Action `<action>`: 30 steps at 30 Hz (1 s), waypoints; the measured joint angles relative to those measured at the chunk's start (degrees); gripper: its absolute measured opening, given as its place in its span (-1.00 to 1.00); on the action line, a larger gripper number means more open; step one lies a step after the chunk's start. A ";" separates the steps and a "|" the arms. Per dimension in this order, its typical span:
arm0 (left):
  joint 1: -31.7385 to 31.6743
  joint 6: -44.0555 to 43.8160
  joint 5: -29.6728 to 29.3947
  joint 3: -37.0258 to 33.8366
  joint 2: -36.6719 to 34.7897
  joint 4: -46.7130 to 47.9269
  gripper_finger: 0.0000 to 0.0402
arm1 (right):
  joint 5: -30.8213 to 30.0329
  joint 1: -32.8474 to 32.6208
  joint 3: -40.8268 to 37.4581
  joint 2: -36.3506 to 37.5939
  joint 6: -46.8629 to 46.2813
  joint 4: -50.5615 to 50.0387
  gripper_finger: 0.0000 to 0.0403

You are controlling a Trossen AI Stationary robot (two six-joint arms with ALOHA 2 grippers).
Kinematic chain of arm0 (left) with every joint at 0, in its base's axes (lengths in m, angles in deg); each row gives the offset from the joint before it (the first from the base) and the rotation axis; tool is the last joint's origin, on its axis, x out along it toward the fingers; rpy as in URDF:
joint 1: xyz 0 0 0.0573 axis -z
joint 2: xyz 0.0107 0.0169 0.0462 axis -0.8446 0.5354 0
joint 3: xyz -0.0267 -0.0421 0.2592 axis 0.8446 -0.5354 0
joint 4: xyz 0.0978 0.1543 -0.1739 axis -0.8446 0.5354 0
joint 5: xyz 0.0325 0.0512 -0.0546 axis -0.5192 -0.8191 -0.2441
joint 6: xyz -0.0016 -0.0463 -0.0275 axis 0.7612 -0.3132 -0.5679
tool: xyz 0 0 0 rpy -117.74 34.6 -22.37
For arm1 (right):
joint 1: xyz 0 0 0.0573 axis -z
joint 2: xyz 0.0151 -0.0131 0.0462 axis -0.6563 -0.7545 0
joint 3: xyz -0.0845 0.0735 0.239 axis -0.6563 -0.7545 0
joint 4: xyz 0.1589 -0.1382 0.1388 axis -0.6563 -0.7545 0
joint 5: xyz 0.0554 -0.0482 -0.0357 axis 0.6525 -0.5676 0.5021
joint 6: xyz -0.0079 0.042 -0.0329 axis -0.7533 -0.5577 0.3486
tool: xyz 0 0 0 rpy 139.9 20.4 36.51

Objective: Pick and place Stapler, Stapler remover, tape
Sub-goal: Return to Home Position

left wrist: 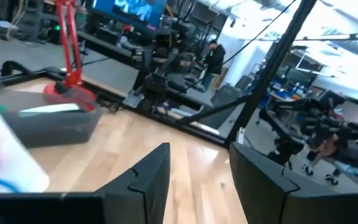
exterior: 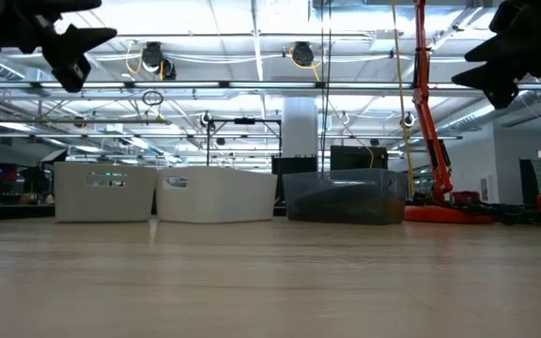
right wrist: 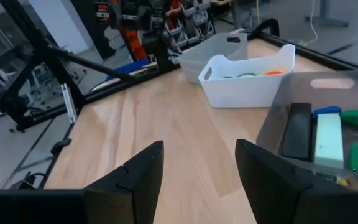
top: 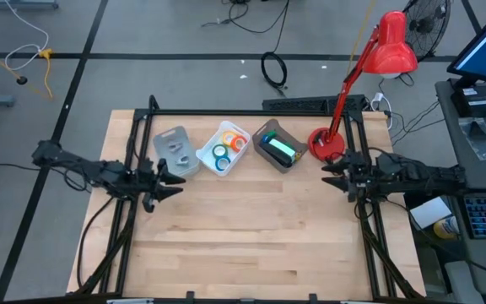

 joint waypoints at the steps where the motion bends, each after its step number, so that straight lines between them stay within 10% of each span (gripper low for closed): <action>1: -0.39 -0.02 0.11 0.00 -1.71 2.31 -0.16 | 0.02 0.00 0.00 0.65 0.02 -0.12 -0.05; 12: -2.36 6.72 0.48 0.00 -20.37 21.31 -0.16 | -0.15 0.00 0.00 5.30 -1.81 -6.30 -0.05; 30: -2.32 18.31 -3.03 -4.34 -19.26 20.19 -0.16 | 0.35 -0.02 -16.23 5.20 -4.26 16.42 -0.05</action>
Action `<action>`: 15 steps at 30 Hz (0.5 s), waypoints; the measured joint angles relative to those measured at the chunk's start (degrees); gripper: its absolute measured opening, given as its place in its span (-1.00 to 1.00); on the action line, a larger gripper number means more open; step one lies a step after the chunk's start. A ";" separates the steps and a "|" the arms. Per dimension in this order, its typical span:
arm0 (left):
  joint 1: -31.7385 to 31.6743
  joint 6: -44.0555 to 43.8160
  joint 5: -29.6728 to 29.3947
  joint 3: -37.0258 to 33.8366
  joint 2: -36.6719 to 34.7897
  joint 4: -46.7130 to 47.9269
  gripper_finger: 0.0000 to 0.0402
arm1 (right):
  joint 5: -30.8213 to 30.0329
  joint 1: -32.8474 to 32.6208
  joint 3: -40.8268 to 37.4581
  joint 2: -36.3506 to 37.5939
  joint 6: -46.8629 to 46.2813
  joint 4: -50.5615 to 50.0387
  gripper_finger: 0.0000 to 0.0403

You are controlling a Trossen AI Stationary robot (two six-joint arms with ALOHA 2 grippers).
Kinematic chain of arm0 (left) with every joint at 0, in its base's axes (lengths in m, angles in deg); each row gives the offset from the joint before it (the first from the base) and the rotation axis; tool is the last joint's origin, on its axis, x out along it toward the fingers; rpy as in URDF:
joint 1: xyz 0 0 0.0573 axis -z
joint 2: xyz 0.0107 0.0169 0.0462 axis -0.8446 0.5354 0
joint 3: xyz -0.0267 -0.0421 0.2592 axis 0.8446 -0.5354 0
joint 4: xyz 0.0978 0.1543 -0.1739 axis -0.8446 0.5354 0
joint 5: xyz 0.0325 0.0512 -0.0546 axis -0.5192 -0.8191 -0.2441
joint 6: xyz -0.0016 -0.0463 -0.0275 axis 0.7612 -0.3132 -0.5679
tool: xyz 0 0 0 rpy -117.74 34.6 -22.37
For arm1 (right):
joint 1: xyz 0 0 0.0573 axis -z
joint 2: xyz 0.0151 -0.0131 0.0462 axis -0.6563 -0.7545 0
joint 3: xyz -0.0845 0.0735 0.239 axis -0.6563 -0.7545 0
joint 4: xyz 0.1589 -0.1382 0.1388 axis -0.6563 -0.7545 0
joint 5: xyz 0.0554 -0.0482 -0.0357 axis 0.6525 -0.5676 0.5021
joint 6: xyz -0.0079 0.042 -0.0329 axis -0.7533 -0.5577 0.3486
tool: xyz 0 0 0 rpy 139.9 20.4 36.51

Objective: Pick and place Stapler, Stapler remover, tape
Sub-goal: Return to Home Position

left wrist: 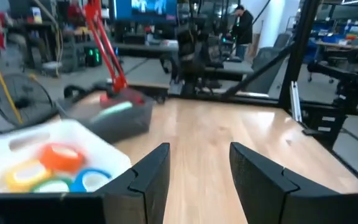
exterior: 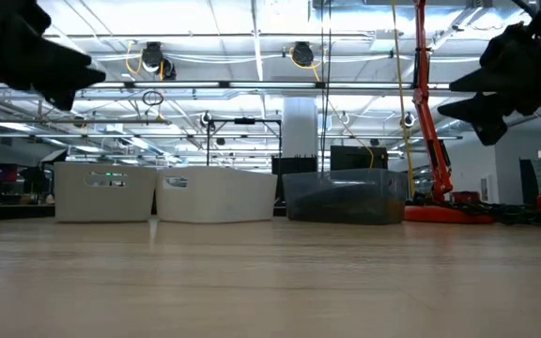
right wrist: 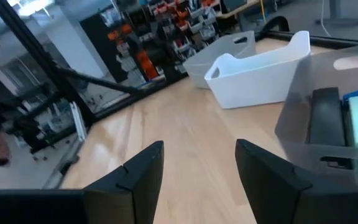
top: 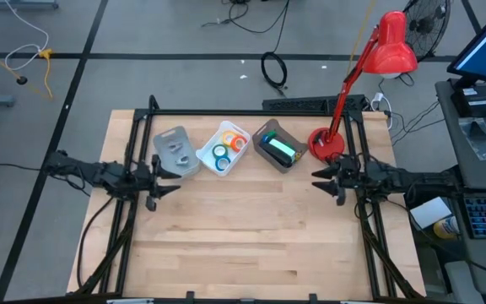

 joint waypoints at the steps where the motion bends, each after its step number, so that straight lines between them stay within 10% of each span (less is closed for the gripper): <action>1: 0.00 -0.92 0.01 -0.82 -0.01 -0.14 -0.16 | 0.00 -0.01 -0.66 0.06 -0.99 0.06 -0.05; 15: 0.00 0.93 2.60 -3.55 0.46 -3.28 -0.16 | -0.17 0.04 -1.76 0.07 2.76 3.53 -0.05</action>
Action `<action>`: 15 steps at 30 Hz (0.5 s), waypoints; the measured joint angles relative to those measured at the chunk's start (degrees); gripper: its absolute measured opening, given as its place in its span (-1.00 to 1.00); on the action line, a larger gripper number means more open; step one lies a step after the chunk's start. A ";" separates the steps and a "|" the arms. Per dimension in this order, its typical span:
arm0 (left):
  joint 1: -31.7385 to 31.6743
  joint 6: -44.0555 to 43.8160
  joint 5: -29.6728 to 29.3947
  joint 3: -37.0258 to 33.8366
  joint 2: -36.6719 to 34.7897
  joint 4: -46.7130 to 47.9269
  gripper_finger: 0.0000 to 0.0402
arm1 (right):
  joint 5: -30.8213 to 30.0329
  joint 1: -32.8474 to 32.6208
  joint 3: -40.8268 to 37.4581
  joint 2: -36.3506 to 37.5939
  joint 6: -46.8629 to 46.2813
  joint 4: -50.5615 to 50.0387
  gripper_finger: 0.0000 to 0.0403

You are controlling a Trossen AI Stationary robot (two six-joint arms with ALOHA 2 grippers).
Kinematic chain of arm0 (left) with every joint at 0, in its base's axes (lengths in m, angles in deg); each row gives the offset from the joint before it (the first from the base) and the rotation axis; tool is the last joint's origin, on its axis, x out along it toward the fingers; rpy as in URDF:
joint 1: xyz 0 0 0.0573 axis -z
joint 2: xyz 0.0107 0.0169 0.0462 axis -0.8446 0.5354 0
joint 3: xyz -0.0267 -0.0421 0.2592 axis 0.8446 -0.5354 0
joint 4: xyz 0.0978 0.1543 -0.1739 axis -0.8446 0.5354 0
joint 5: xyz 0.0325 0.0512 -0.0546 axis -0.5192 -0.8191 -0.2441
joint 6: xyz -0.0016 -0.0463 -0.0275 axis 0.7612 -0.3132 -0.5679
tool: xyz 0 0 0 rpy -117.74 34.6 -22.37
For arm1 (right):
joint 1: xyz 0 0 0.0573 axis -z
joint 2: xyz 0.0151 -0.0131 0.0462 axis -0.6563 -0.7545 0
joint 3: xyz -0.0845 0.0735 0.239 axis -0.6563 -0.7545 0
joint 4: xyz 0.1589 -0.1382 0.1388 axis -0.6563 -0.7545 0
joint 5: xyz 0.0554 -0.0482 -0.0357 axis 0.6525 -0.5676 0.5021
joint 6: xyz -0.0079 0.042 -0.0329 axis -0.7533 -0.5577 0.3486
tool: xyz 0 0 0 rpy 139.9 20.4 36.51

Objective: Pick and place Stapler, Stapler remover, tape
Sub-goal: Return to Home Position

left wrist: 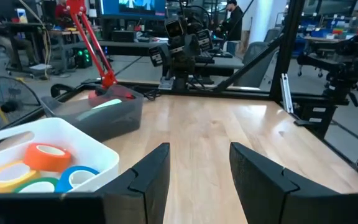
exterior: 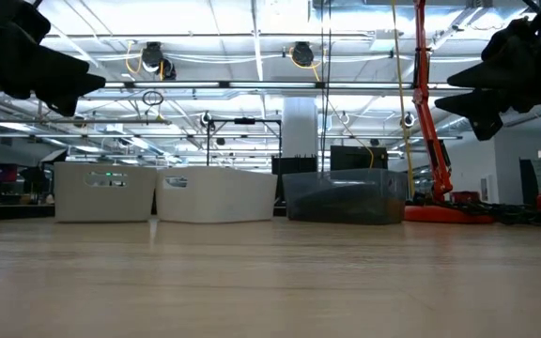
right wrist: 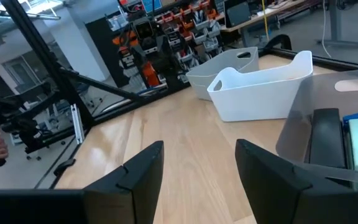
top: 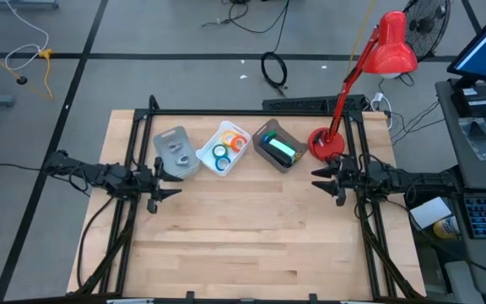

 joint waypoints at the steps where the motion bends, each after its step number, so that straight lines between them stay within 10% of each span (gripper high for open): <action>1: 0.00 -0.39 -0.01 0.00 0.00 0.00 -0.16 | 0.00 0.00 0.00 0.00 0.13 -0.02 -0.05; 15: 0.00 -1.24 -0.03 -0.04 0.00 -0.22 -0.16 | 0.13 0.00 -0.09 0.00 8.15 -0.17 -0.05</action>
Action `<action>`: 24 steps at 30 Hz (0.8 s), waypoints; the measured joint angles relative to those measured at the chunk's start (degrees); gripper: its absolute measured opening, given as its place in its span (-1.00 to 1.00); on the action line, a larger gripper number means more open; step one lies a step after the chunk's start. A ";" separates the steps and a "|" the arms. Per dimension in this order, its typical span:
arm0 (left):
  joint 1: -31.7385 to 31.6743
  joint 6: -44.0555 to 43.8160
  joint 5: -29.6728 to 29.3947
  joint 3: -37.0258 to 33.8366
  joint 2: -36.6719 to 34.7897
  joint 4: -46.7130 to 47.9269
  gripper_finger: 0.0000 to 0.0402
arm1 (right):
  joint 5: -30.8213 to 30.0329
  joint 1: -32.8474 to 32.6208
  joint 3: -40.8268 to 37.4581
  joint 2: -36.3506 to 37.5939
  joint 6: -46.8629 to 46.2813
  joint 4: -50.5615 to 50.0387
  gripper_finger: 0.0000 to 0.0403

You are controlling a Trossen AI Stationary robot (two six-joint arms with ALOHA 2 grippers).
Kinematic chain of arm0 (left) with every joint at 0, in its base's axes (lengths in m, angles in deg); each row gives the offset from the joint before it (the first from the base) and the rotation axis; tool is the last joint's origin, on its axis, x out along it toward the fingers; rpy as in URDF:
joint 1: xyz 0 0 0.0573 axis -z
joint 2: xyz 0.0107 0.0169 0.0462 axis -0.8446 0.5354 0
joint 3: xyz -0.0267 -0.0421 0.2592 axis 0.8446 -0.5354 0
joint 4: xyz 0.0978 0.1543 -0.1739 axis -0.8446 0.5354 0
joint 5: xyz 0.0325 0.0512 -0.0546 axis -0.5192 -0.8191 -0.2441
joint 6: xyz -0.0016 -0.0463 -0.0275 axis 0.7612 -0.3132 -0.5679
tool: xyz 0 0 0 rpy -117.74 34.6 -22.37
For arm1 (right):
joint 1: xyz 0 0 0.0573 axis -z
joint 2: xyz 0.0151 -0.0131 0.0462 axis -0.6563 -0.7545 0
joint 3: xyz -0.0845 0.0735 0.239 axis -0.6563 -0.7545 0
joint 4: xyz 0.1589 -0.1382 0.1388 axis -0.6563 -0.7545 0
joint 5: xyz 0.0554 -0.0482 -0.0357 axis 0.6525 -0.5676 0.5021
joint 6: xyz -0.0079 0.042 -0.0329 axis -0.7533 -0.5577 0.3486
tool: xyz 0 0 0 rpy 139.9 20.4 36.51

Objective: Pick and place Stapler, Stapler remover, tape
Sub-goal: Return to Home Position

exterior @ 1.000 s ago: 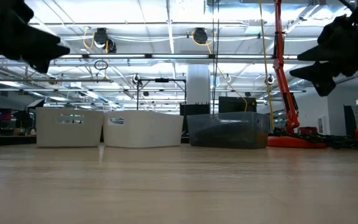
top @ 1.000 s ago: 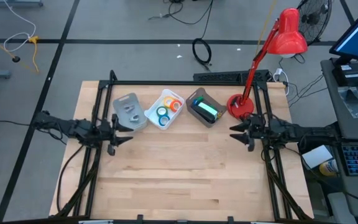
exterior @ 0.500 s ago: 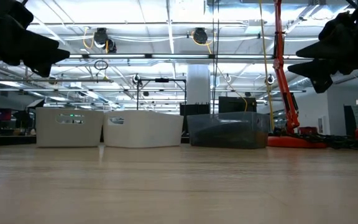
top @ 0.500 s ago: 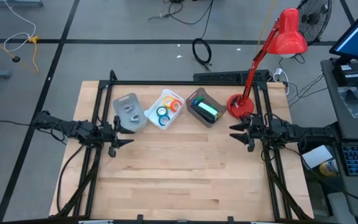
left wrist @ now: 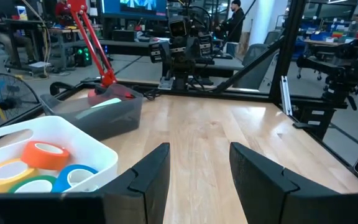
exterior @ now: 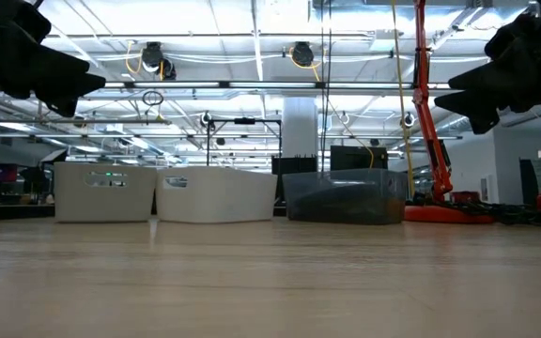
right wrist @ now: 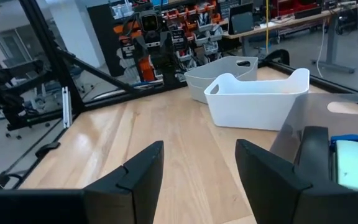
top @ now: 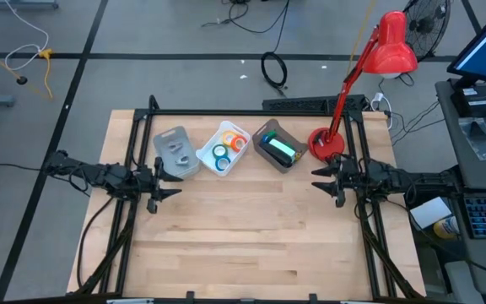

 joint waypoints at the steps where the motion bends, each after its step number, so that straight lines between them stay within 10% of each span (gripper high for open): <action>1: 0.00 0.00 0.00 0.00 0.00 0.00 -0.16 | 0.00 0.00 0.00 0.00 0.59 -0.02 -0.05; 24: 0.00 0.02 -0.02 -0.02 0.02 -0.07 -0.16 | -0.24 0.00 -0.35 -0.02 0.71 11.55 -0.05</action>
